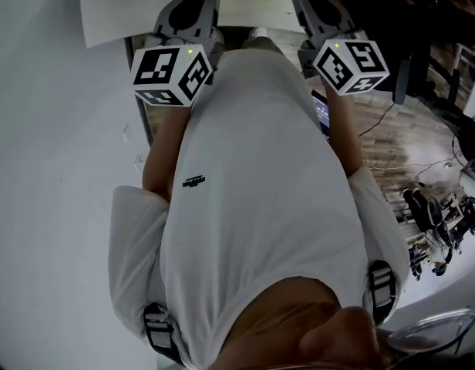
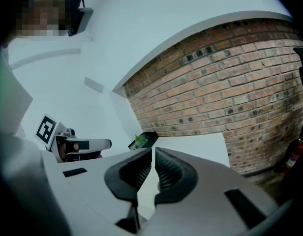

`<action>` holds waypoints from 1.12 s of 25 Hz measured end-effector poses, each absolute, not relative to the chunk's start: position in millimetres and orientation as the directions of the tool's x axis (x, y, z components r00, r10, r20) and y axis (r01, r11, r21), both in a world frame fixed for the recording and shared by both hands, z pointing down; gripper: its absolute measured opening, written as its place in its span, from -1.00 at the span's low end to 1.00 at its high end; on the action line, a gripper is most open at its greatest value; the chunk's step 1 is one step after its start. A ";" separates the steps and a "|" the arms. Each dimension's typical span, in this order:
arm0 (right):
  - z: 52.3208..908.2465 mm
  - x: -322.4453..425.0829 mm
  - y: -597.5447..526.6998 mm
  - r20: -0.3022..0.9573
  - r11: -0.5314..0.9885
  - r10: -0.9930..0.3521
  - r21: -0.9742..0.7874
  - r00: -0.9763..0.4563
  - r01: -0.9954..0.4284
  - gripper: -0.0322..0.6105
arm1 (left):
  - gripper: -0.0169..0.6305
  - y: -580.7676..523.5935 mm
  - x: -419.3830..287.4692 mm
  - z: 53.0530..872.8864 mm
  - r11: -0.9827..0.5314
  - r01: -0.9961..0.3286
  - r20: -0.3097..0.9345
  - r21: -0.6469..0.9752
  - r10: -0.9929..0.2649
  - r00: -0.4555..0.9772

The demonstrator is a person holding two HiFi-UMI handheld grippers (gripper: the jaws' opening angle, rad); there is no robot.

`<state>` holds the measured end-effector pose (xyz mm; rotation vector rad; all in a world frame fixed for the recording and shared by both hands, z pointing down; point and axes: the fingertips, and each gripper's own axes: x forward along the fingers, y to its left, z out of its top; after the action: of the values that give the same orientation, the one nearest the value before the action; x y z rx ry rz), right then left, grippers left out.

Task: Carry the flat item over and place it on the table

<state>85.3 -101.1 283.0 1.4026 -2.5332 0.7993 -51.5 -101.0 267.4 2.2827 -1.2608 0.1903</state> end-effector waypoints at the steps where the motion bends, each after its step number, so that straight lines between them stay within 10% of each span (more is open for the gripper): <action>1: 278.9 84.4 -97.2 0.358 0.434 -0.744 -0.382 -0.564 -0.816 -0.75 | -0.86 -96.1 -47.2 264.0 -0.445 -0.812 0.357 0.377 -0.740 0.571; 28: 252.5 97.6 -61.1 0.326 0.473 -0.742 -0.364 -0.586 -0.802 -0.75 | -0.86 -52.9 -2.7 258.2 -0.558 -0.754 0.364 0.346 -0.661 0.656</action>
<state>97.6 -61.1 252.5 1.3638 -2.5898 0.7410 -2.7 -52.9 258.2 2.3989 -1.1028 0.2638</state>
